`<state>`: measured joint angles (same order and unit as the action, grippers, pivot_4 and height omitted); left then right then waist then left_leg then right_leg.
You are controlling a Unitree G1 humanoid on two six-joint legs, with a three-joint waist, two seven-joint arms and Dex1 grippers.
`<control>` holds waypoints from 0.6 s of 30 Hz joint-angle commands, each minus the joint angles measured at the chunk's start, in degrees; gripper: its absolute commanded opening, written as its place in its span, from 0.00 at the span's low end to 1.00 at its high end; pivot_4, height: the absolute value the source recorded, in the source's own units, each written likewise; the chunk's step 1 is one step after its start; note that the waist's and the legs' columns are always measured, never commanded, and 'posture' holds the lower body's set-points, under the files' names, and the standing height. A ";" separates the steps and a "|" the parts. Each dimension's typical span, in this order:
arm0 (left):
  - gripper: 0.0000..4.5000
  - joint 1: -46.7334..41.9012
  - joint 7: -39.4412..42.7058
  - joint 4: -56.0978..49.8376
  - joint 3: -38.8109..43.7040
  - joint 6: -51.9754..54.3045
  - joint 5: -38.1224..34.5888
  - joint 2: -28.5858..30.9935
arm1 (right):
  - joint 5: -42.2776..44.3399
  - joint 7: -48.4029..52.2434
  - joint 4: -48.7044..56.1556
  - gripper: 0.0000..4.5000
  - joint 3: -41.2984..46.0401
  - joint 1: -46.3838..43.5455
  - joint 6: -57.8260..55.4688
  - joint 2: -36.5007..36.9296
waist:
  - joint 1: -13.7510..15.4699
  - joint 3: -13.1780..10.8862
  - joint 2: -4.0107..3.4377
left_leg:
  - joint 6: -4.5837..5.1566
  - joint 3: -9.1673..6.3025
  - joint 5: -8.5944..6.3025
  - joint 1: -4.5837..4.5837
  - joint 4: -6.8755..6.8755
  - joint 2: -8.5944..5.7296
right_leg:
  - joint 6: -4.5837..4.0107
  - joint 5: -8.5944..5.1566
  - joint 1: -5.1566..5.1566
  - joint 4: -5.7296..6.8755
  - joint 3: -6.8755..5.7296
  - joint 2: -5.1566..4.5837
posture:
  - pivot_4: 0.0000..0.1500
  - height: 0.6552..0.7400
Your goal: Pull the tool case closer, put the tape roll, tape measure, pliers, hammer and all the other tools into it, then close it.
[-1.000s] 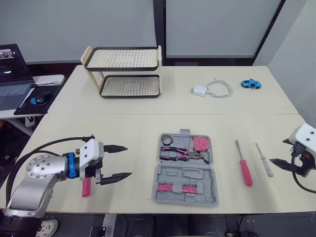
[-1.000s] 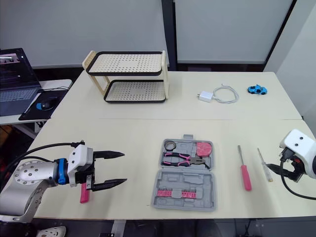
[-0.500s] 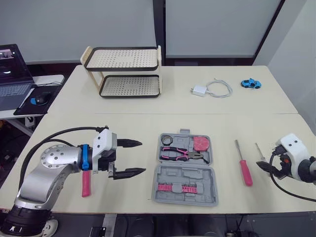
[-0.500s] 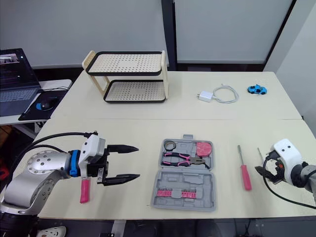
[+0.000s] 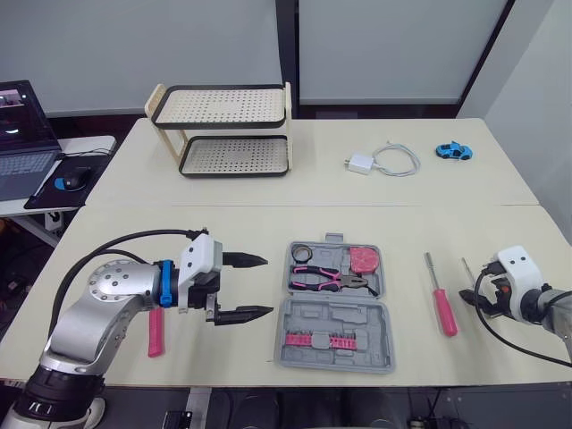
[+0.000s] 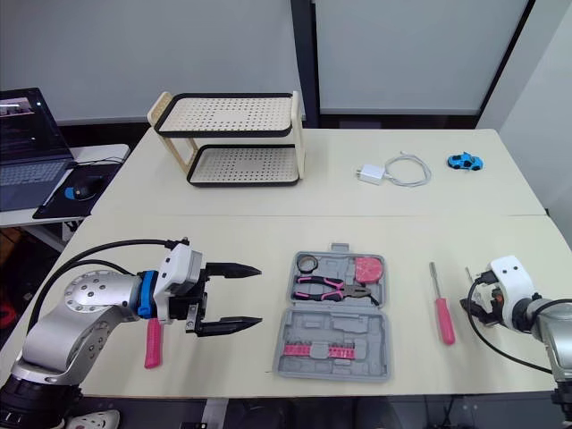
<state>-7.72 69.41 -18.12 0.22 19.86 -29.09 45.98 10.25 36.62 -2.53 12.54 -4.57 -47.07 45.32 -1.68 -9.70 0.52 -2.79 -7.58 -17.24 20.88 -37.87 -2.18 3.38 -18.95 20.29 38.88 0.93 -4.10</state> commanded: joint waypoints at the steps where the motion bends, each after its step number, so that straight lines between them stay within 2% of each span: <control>1: 1.00 -0.82 -0.13 -2.43 -0.27 0.19 -0.67 -0.08 | 0.62 -1.04 -0.51 0.99 1.13 -1.18 -0.17 -0.46 | -0.01 0.00 -0.01 | 0.00 0.00 0.00 0.00 0.00 0.00 | 0.00 0.00 0.01 0.01 -0.01 0.00 | 1.00 1.00; 8: 1.00 -2.10 -0.52 -3.08 -1.14 1.16 -0.62 -0.51 | 2.21 -1.43 -3.49 0.99 2.54 -2.39 -1.81 -1.60 | -0.02 0.00 -0.01 | 0.00 0.00 0.00 -0.01 -0.01 -0.03 | 0.00 0.00 0.00 0.02 -0.01 0.02 | 1.00 1.00; 11: 1.00 -2.61 -0.67 -3.13 -1.53 1.43 -0.49 -0.71 | 2.81 -1.25 -3.98 0.86 2.38 -2.16 -2.01 -1.40 | -0.01 0.00 -0.01 | 0.00 0.00 0.00 -0.01 -0.01 -0.03 | 0.00 0.00 -0.01 0.02 -0.01 0.02 | 1.00 1.00; 18: 1.00 -3.15 -0.69 -2.94 -2.06 1.43 -0.26 -0.79 | 2.83 -1.38 -4.47 0.35 2.17 -1.53 -1.23 -1.21 | -0.04 0.00 0.00 | 0.00 0.00 0.00 -0.01 -0.01 -0.03 | 0.00 0.00 -0.01 0.02 -0.01 0.03 | 1.00 1.00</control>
<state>-10.17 69.14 -19.77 -2.02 21.26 -29.04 45.18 12.74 35.33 -7.00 14.04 -6.68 -48.11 43.83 -1.72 -9.70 0.51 -2.79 -7.58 -17.24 20.87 -37.88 -2.21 3.38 -18.95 20.27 38.90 0.92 -4.07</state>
